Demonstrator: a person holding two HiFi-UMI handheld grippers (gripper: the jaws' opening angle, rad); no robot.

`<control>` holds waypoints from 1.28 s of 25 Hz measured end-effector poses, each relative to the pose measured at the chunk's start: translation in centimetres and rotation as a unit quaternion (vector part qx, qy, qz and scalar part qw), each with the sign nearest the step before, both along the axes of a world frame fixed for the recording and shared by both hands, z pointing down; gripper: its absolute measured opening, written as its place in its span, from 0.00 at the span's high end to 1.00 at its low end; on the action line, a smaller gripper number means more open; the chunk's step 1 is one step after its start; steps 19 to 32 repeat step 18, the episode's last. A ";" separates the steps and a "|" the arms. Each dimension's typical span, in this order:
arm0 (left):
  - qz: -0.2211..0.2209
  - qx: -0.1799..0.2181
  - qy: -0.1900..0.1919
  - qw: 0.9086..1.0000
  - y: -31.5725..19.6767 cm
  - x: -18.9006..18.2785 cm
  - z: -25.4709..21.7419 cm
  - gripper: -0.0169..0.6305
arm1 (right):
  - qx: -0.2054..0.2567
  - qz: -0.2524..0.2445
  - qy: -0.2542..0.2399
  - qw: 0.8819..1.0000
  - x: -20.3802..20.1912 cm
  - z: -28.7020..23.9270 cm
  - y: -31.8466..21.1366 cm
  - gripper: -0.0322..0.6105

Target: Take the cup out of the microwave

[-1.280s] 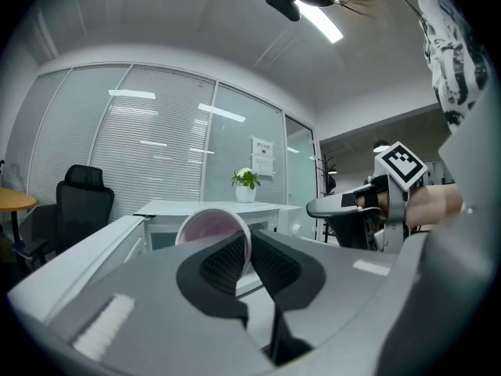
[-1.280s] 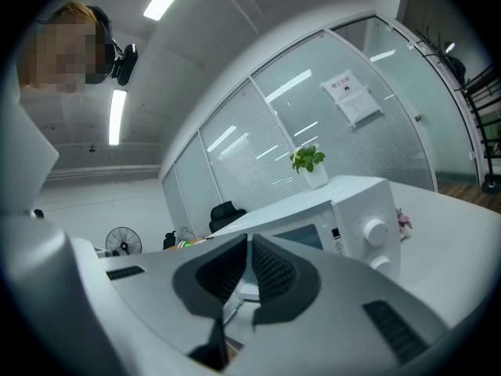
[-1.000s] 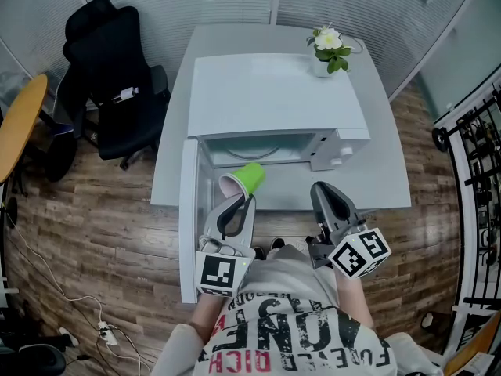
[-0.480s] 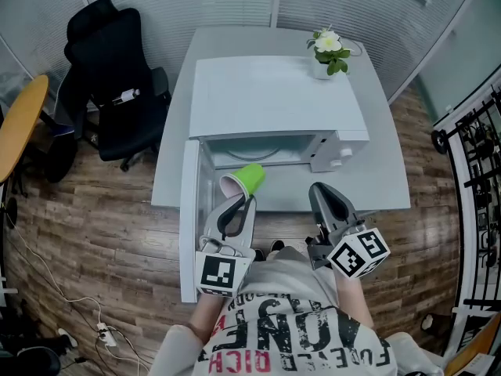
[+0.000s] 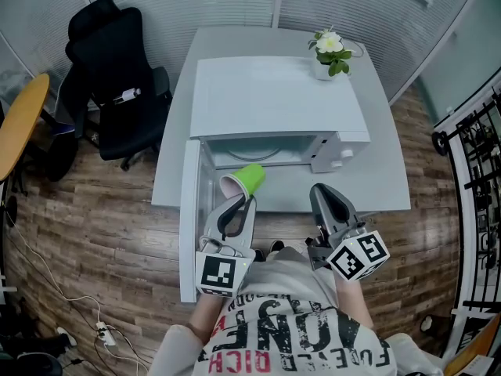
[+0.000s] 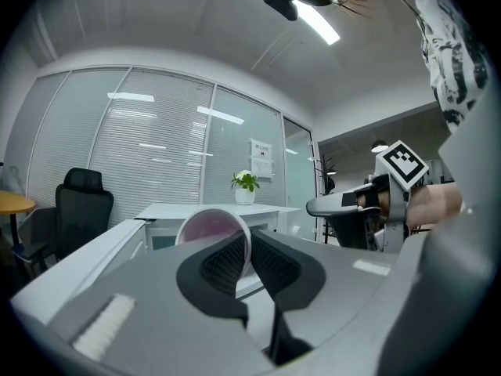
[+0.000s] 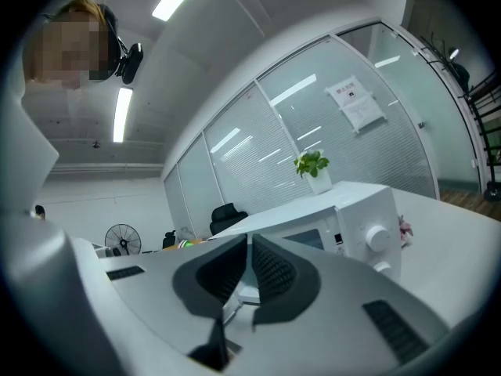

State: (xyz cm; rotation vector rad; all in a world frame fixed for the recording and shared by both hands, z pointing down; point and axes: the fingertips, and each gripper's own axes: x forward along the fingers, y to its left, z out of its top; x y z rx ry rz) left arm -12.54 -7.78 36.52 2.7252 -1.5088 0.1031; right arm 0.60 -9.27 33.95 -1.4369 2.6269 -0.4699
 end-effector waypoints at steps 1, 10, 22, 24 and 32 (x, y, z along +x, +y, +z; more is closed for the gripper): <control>0.000 0.000 0.000 1.000 0.0 0.0 0.0 0.92 | -0.001 0.000 -0.001 1.000 0.0 0.0 0.0 0.91; -0.008 -0.003 -0.006 1.000 -0.2 -0.3 0.3 0.92 | -0.004 0.000 -0.002 1.000 0.3 0.3 0.0 0.91; -0.019 -0.009 -0.011 1.000 -0.5 -0.6 0.8 0.92 | -0.007 0.003 -0.002 1.000 1.0 0.8 0.0 0.91; -0.019 -0.009 -0.011 1.000 -0.5 -0.6 0.8 0.92 | -0.007 0.003 -0.002 1.000 1.0 0.8 0.0 0.91; -0.019 -0.009 -0.011 1.000 -0.5 -0.6 0.8 0.92 | -0.007 0.003 -0.002 1.000 1.0 0.8 0.0 0.91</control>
